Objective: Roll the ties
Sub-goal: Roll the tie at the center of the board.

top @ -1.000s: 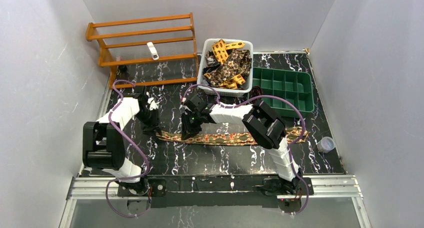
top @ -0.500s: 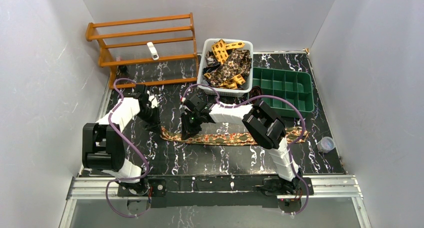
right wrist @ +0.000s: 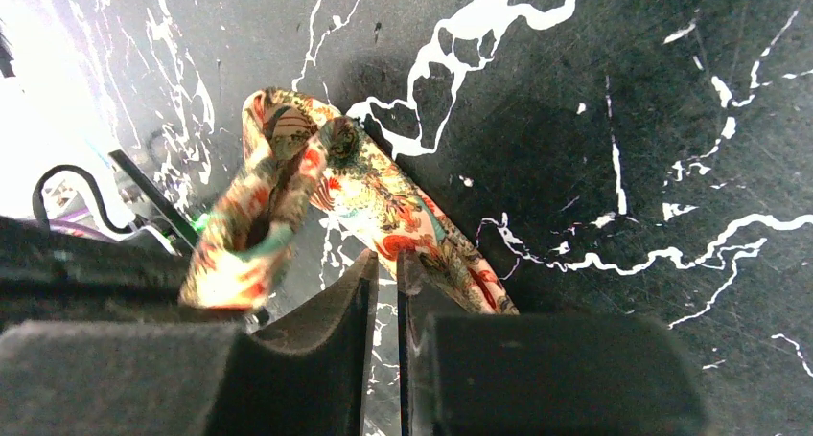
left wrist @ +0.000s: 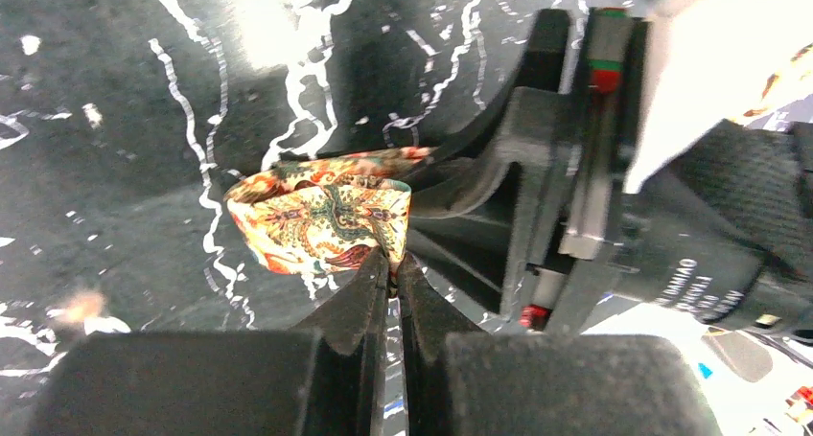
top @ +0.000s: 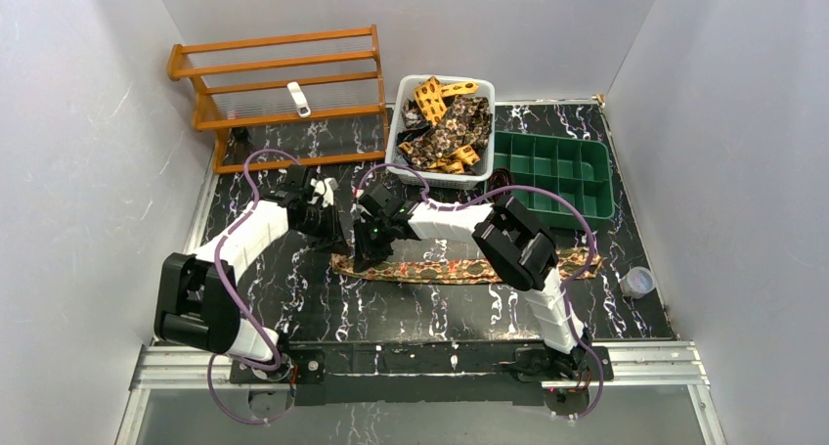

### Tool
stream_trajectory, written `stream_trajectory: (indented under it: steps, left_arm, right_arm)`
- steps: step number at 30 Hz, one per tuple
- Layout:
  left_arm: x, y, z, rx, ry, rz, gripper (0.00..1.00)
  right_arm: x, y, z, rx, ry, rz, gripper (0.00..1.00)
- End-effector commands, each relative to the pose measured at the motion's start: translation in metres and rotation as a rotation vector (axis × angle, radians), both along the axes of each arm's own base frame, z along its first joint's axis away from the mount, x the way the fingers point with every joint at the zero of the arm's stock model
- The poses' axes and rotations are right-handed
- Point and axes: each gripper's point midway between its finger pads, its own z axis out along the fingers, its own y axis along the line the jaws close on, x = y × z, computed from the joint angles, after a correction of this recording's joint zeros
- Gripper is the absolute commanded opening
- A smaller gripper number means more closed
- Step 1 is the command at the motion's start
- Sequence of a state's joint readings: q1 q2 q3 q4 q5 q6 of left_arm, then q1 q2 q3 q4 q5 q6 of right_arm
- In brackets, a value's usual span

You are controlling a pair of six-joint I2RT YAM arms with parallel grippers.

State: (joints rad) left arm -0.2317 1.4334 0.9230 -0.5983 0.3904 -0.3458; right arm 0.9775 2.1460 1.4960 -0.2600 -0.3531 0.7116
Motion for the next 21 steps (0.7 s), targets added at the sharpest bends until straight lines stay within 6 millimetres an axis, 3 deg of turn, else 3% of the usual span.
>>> stream_trajectory:
  steps: [1, 6, 11, 18, 21]
  left_arm:
    - [0.004, -0.023, 0.021, -0.123, -0.069, 0.013, 0.0]
    - [0.0, -0.027, 0.016, -0.123, -0.071, -0.001, 0.0]
    - [-0.005, -0.029, 0.014, -0.125, -0.081, -0.006, 0.0]
    - [-0.007, -0.042, 0.01, -0.15, -0.088, -0.052, 0.0]
    - [-0.015, -0.049, -0.002, -0.142, -0.046, -0.089, 0.0]
  right_arm:
    - [0.005, 0.005, 0.018, 0.052, -0.031, -0.021, 0.22]
    - [0.0, 0.004, 0.031, 0.089, -0.013, -0.014, 0.22]
    - [0.008, -0.011, 0.053, 0.116, -0.067, -0.088, 0.22]
    - [0.022, -0.061, 0.064, 0.078, -0.134, -0.262, 0.24]
    - [0.027, -0.08, 0.068, 0.068, -0.175, -0.32, 0.25]
